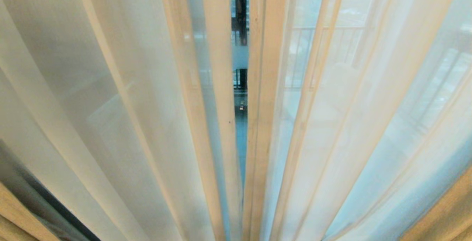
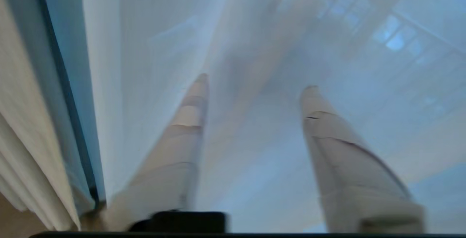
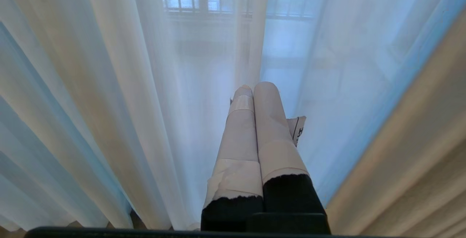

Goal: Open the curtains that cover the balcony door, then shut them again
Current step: Pull the outer curtains open on both sides

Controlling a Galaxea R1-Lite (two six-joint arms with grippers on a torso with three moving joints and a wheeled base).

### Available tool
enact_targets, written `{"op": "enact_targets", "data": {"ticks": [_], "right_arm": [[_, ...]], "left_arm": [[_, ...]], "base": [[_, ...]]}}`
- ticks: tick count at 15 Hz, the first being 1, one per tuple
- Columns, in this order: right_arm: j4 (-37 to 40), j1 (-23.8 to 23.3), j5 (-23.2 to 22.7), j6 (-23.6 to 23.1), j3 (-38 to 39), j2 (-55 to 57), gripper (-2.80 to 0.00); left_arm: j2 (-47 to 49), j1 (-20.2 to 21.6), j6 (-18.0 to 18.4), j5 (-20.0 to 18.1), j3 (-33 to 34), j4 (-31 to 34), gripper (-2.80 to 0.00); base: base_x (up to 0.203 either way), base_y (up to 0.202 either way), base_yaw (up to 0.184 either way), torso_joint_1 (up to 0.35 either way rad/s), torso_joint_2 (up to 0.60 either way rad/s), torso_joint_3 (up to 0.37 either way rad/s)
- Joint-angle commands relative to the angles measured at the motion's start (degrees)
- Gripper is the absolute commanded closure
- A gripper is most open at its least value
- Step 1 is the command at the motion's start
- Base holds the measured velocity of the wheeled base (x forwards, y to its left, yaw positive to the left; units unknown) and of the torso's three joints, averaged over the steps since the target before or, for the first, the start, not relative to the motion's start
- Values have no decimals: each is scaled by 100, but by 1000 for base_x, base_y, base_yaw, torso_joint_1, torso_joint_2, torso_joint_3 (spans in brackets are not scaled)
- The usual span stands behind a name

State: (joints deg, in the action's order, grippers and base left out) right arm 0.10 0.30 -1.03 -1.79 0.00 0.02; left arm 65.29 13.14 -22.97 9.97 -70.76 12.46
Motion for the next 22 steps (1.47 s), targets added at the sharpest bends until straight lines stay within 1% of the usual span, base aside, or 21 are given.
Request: {"op": "enact_targets", "data": {"ticks": [1, 2, 4, 6, 8, 10, 12, 14, 16, 18, 20, 22], "right_arm": [[-1, 5, -3, -5, 0, -2, 0], [-1, 5, -3, -5, 0, -2, 0], [-1, 5, -3, -5, 0, -2, 0], [-1, 5, -3, -5, 0, -2, 0], [-1, -2, -3, -5, 0, -2, 0], [-1, 5, -3, -5, 0, -2, 0], [-1, 5, -3, -5, 0, -2, 0], [-1, 5, -3, -5, 0, -2, 0], [-1, 4, -3, -5, 0, -2, 0], [-1, 5, -3, -5, 0, -2, 0], [-1, 5, -3, -5, 0, -2, 0], [-1, 5, -3, -5, 0, -2, 0]], "left_arm": [[-394, -122, 4, -13, 393, 11, 0], [-493, -190, 36, -33, 537, 11, 0], [-728, -485, 185, -33, 897, 3, 0], [-1034, -759, 468, -30, 1351, -18, 0], [-1341, -894, 644, -112, 1812, -47, 0], [-1747, -934, 719, -374, 2362, -95, 0], [-2184, -942, 934, -677, 3061, -228, 0], [-2728, -943, 1256, -1018, 3795, -457, 0], [-3477, -939, 1642, -1454, 4530, -610, 0], [-4295, -936, 1966, -1798, 5137, -668, 0], [-4928, -928, 2185, -1945, 5682, -709, 0], [-4984, -921, 2325, -1952, 6293, -996, 0]], "base": [[0, 0, 0, 0, 0, 0], [0, 0, 0, 0, 0, 0], [0, 0, 0, 0, 0, 0], [0, 0, 0, 0, 0, 0], [0, 0, 0, 0, 0, 0], [0, 0, 0, 0, 0, 0], [0, 0, 0, 0, 0, 0], [0, 0, 0, 0, 0, 0], [0, 0, 0, 0, 0, 0], [0, 0, 0, 0, 0, 0], [0, 0, 0, 0, 0, 0], [0, 0, 0, 0, 0, 0]]}}
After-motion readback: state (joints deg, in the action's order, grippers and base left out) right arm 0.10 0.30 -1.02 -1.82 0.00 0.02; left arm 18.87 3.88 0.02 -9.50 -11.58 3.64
